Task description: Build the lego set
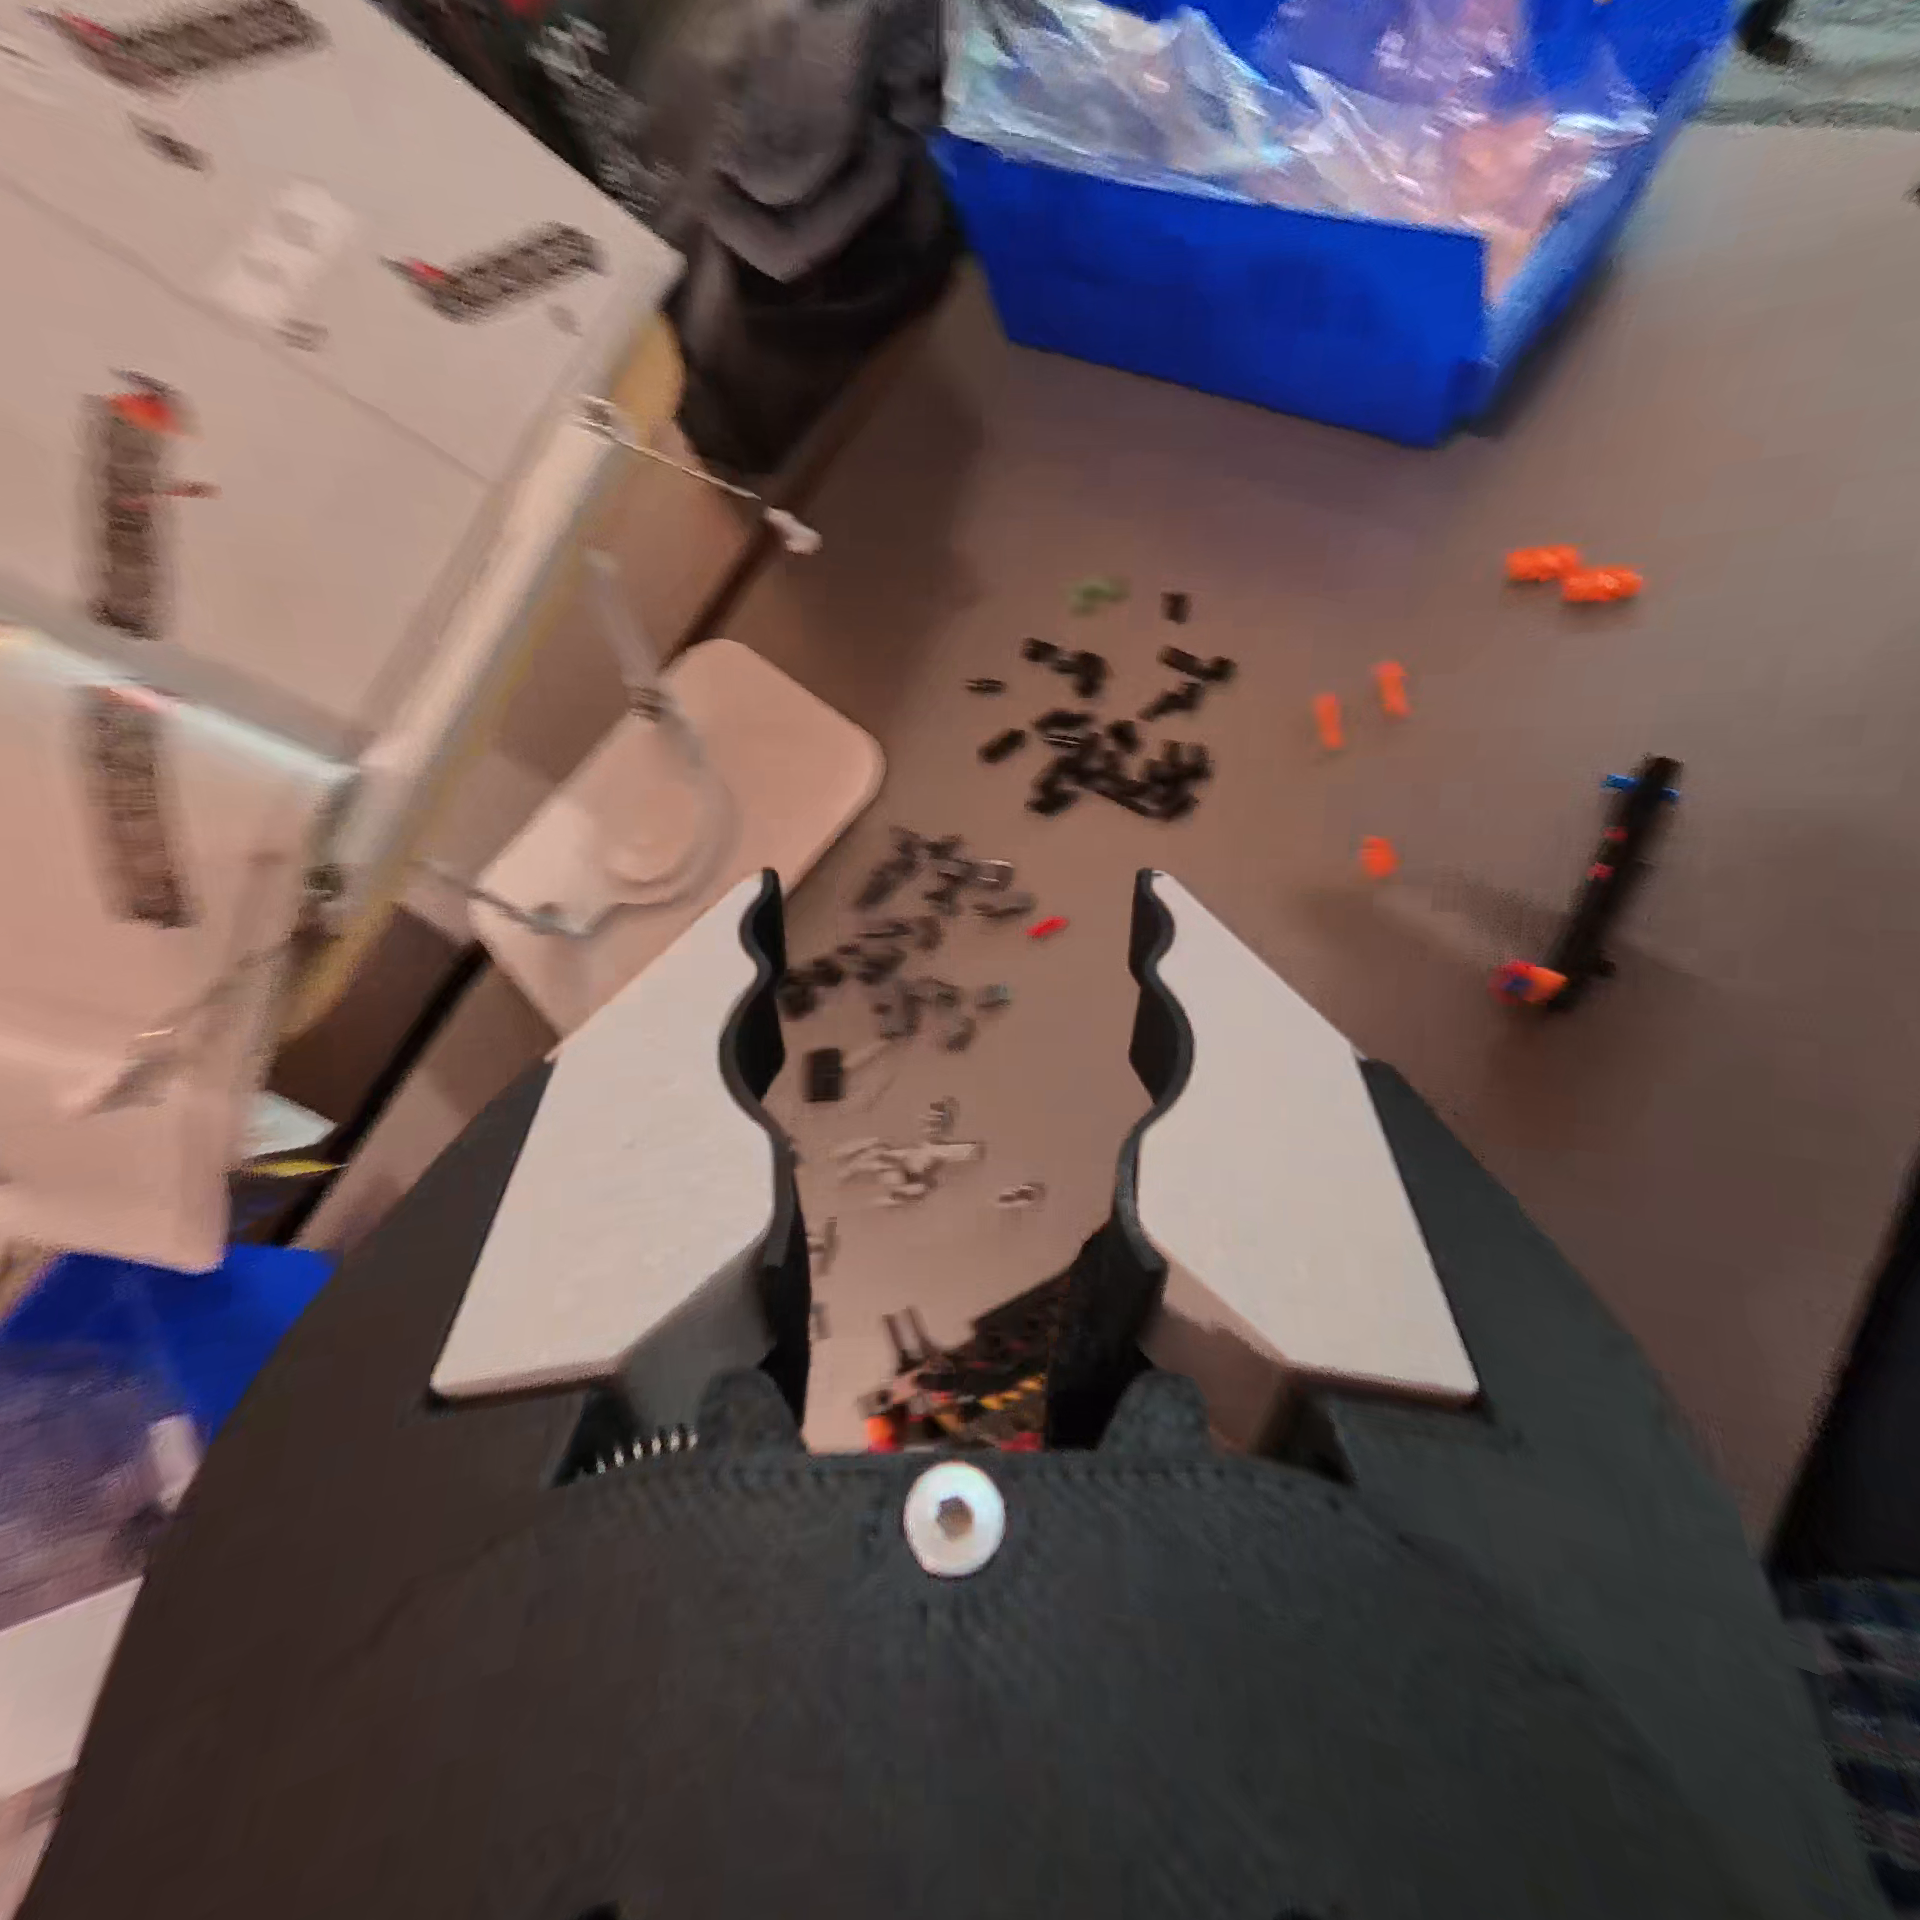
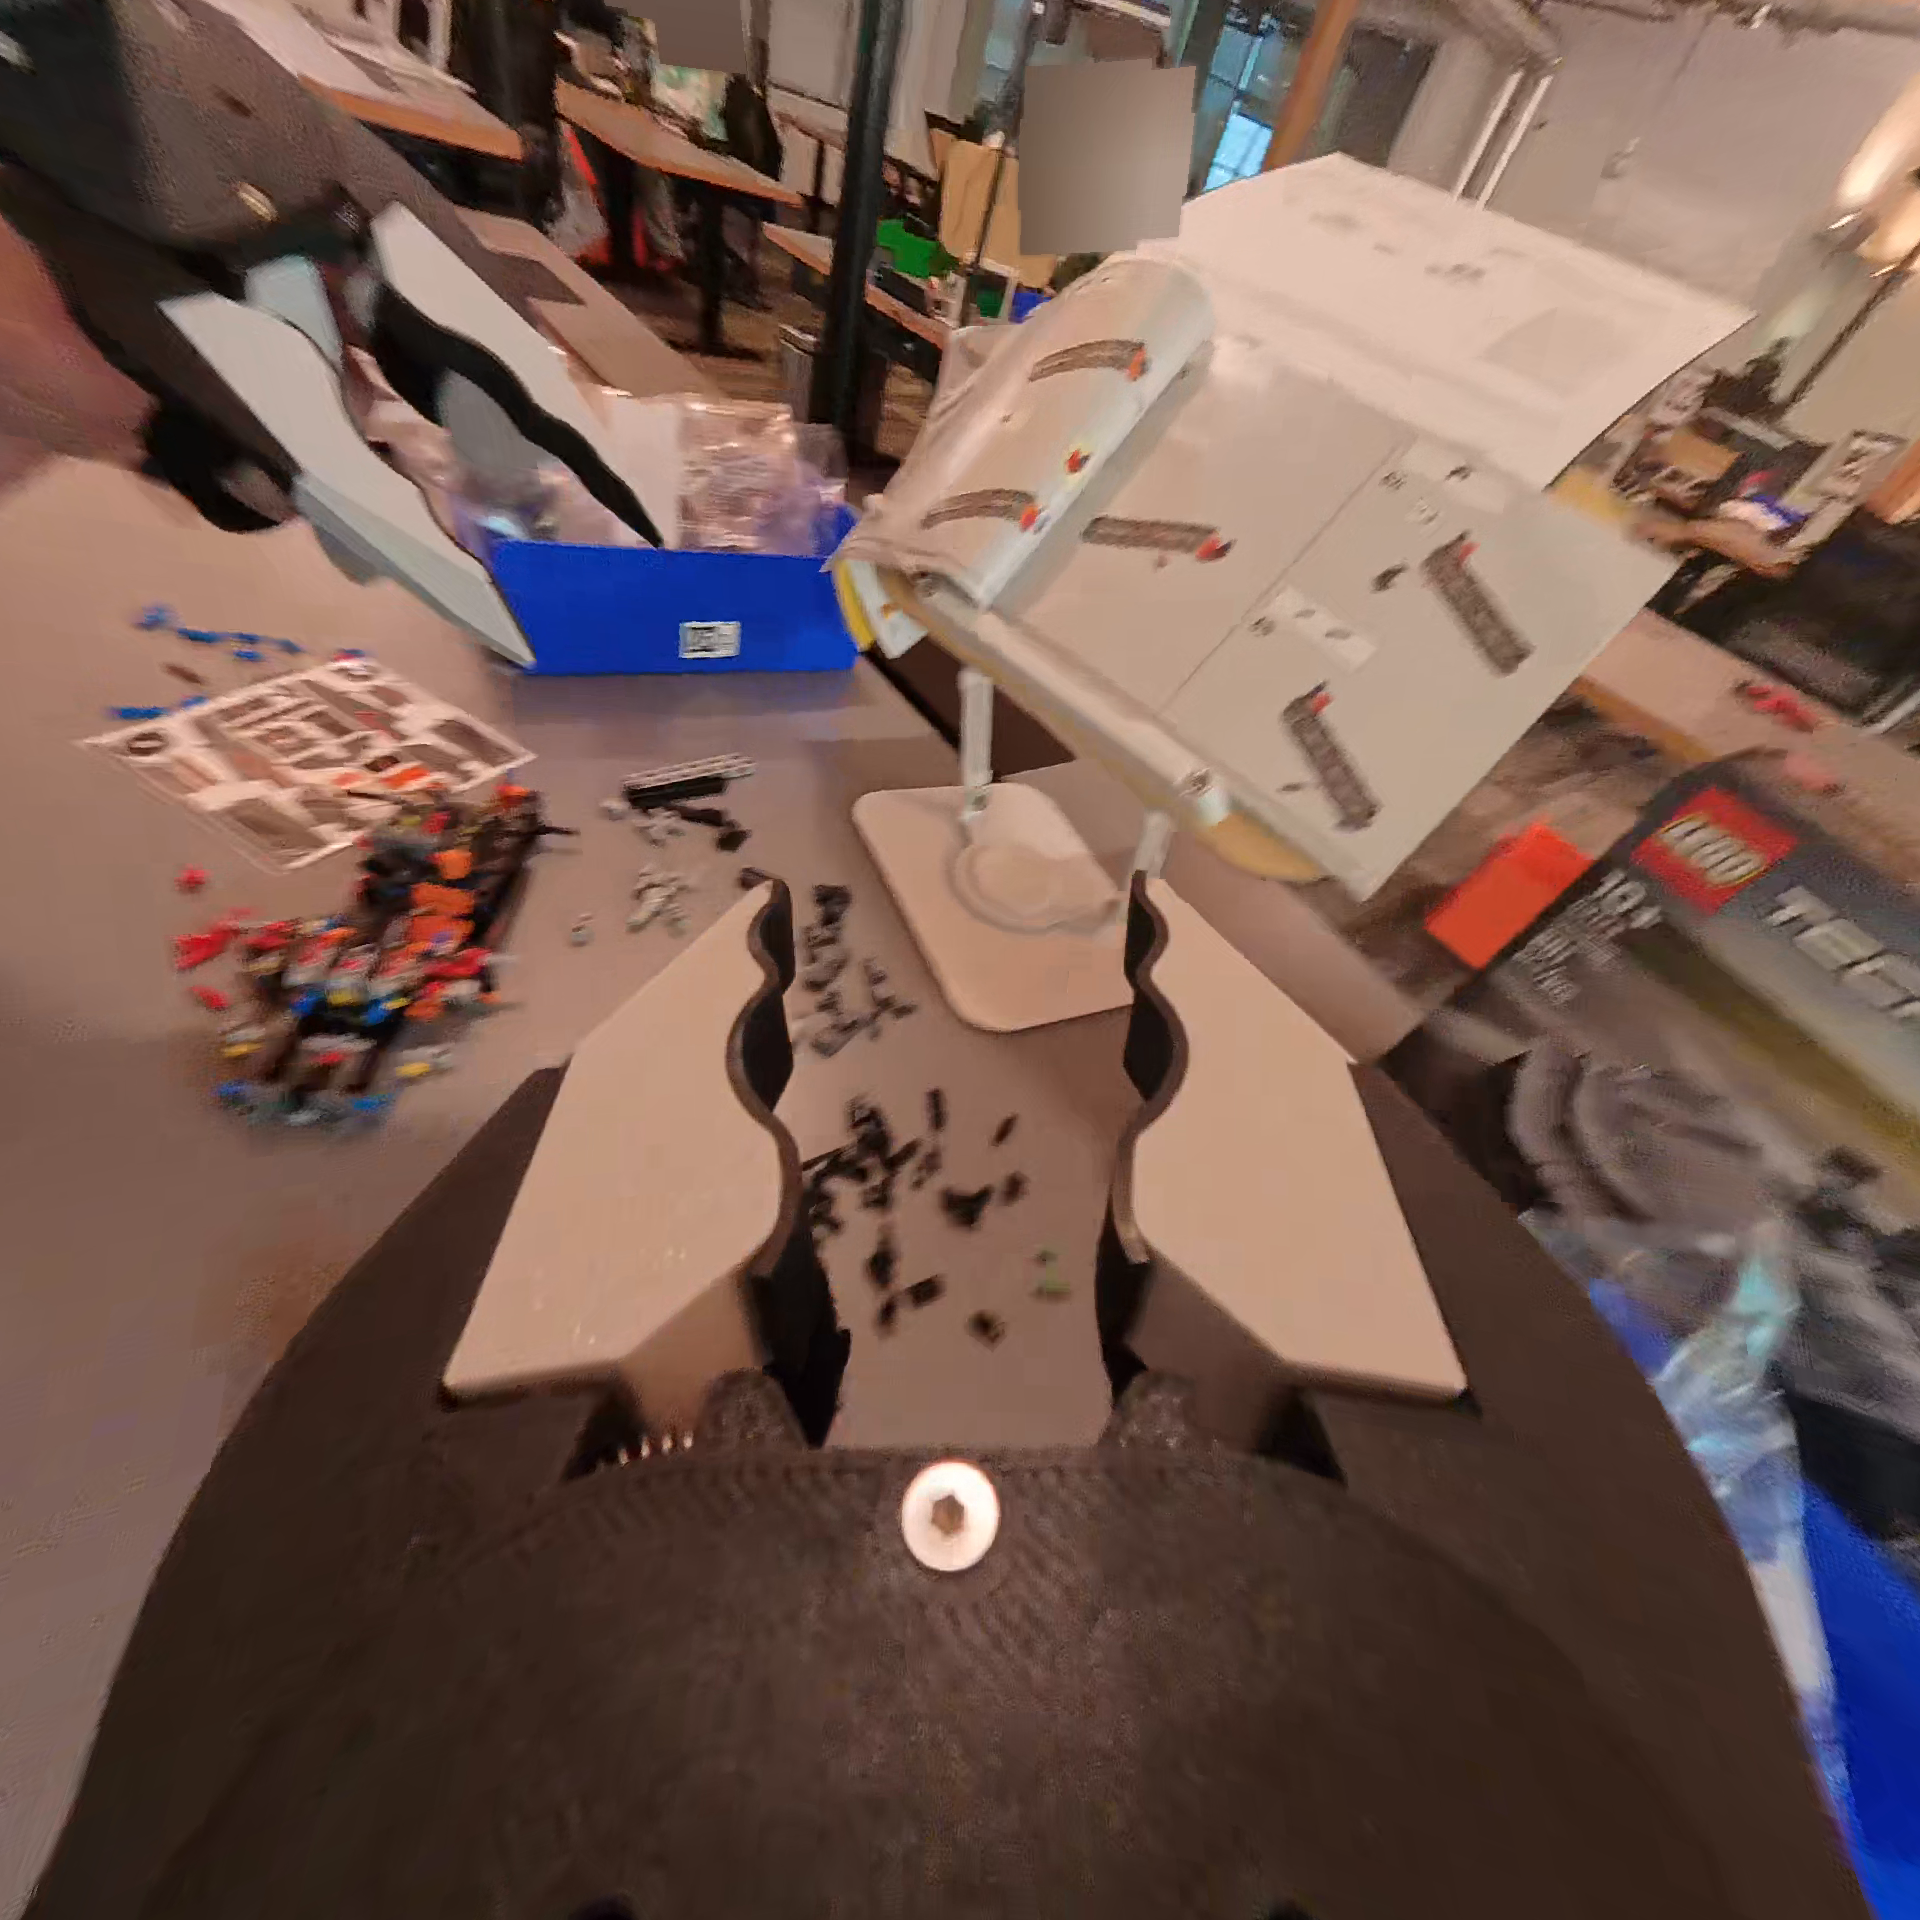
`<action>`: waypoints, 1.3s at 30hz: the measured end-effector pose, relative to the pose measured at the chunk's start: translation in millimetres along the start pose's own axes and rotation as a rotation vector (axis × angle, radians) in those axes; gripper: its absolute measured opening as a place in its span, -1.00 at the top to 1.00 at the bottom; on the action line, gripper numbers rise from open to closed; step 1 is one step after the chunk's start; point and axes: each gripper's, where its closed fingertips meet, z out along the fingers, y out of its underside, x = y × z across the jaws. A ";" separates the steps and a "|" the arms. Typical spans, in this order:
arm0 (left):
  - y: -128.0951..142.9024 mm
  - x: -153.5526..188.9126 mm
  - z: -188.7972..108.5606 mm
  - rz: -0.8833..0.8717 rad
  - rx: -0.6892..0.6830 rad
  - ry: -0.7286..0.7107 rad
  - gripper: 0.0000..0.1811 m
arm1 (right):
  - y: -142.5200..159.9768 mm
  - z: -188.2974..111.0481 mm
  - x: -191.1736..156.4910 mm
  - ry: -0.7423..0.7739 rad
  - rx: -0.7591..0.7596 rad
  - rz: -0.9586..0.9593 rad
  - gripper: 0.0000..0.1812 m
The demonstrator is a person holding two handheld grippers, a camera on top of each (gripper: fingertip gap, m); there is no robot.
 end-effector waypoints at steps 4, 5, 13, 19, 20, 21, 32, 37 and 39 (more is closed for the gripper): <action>-19.5 -73.8 -6.2 -0.045 0.023 -0.129 0.24 | -32.1 53.0 57.0 0.073 -0.035 -0.109 0.14; -24.6 -90.5 -3.9 -0.053 0.030 -0.154 0.25 | -40.1 67.3 69.7 0.073 -0.037 -0.124 0.10; -25.3 -204.9 50.0 -0.054 0.019 -0.313 0.27 | -54.7 179.0 191.2 0.189 -0.148 -0.208 -0.10; -2.8 -229.3 80.0 -0.078 0.003 -0.310 0.26 | -23.4 241.4 228.0 0.175 -0.288 -0.335 -0.17; -1.5 -230.3 81.1 -0.071 0.015 -0.313 0.27 | -21.2 247.6 231.5 0.166 -0.291 -0.333 -0.16; -0.7 -230.7 81.3 -0.063 0.024 -0.312 0.27 | -19.9 252.3 235.4 0.162 -0.289 -0.327 -0.15; 5.8 -229.3 82.0 -0.036 0.075 -0.302 0.29 | -2.4 268.0 238.5 0.073 -0.341 -0.308 0.05; 7.4 -228.8 82.3 -0.025 0.079 -0.301 0.30 | -2.3 266.7 237.6 0.064 -0.361 -0.328 0.27; 7.4 -228.6 81.5 -0.026 0.083 -0.302 0.31 | -3.1 265.3 234.1 0.072 -0.367 -0.360 0.36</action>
